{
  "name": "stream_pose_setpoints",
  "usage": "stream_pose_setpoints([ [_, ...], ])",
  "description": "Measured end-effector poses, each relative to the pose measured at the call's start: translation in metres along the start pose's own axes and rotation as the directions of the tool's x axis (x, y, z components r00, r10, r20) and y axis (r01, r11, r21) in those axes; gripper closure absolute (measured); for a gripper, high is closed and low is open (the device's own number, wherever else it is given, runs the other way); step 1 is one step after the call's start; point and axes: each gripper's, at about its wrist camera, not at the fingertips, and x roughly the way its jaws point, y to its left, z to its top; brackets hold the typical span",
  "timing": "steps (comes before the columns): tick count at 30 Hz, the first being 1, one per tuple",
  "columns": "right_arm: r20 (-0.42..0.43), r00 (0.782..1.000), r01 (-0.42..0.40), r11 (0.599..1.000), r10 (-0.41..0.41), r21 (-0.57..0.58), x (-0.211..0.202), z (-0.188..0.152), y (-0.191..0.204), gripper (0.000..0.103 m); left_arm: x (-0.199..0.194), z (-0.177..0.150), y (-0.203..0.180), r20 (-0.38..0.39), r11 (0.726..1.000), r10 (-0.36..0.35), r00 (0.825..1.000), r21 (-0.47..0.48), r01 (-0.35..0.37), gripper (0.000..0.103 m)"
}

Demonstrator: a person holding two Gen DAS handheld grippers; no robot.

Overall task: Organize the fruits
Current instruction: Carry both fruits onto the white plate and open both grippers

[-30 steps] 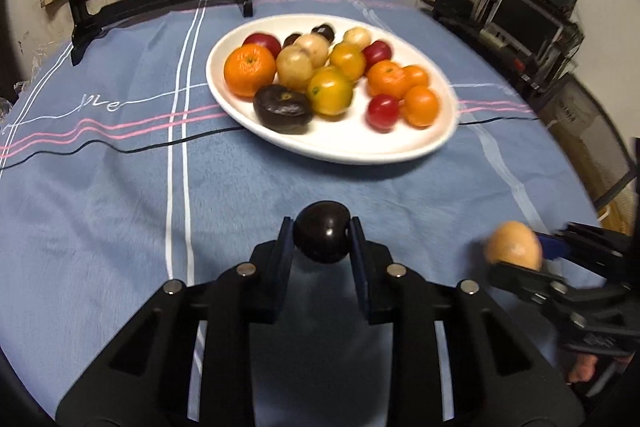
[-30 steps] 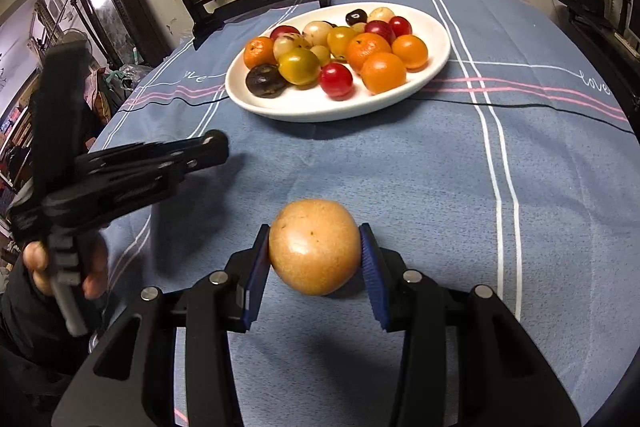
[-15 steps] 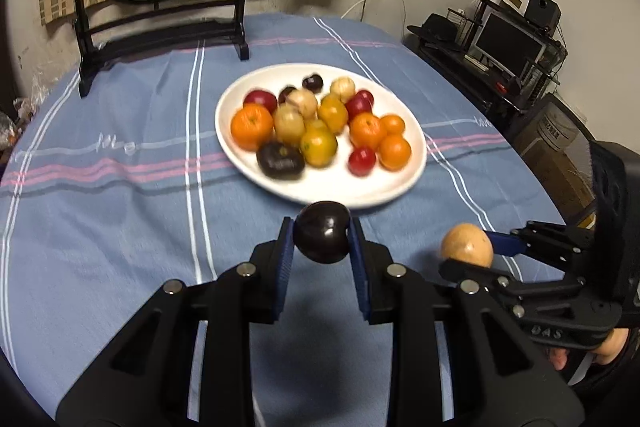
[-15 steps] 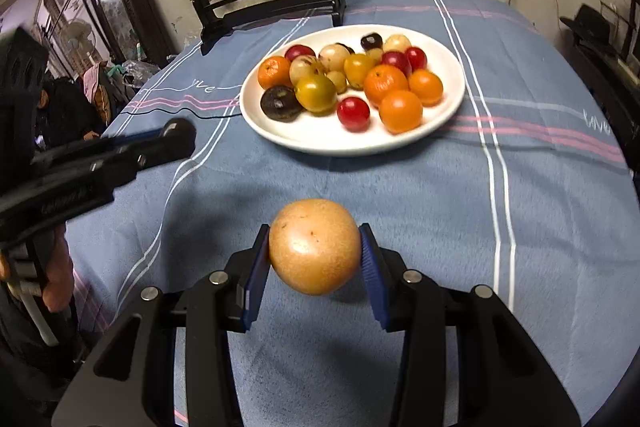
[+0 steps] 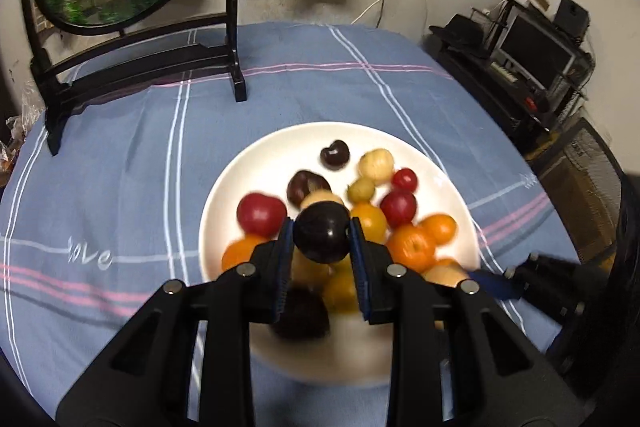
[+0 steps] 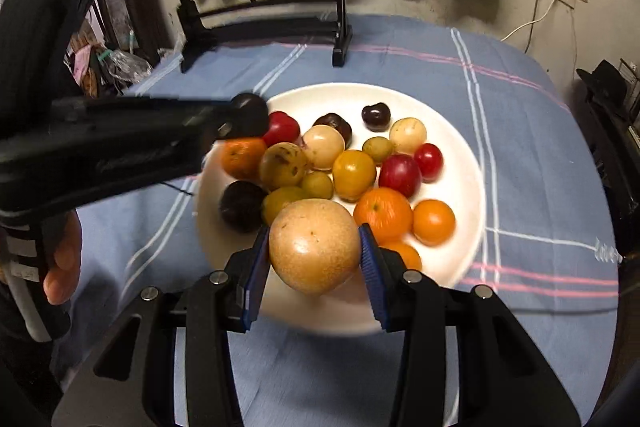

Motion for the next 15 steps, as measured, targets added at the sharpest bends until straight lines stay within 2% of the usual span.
stream_pose_setpoints([
  [8, 0.009, 1.0, -0.028, 0.999, 0.028, 0.044, 0.022, 0.011, -0.013, 0.057, 0.035, 0.011, 0.008, -0.044, 1.0, 0.02, 0.999, -0.013, -0.02, 0.073],
  [10, 0.042, 0.998, -0.04, 0.998, 0.037, 0.053, 0.021, 0.015, -0.015, 0.044, 0.038, 0.013, 0.011, -0.05, 0.999, 0.018, 0.999, -0.03, -0.02, 0.05],
  [11, 0.061, 0.998, -0.019, 0.998, 0.015, 0.056, 0.019, 0.016, -0.015, 0.032, 0.036, 0.014, 0.012, -0.034, 0.999, 0.027, 0.999, -0.043, -0.028, 0.025],
  [12, 0.079, 0.997, 0.01, 0.999, -0.014, 0.052, 0.016, 0.017, -0.015, 0.031, 0.033, 0.015, 0.012, -0.015, 0.998, 0.034, 0.999, -0.052, -0.035, 0.018],
  [13, 0.08, 0.996, 0.023, 0.999, -0.027, 0.047, 0.014, 0.017, -0.015, 0.029, 0.029, 0.016, 0.013, 0.004, 0.998, 0.032, 0.999, -0.057, -0.032, 0.018],
  [15, 0.06, 0.997, 0.048, 0.998, -0.051, 0.041, 0.008, 0.016, -0.014, 0.012, 0.024, 0.015, 0.013, 0.0, 0.998, 0.027, 1.0, -0.058, -0.027, 0.014],
])
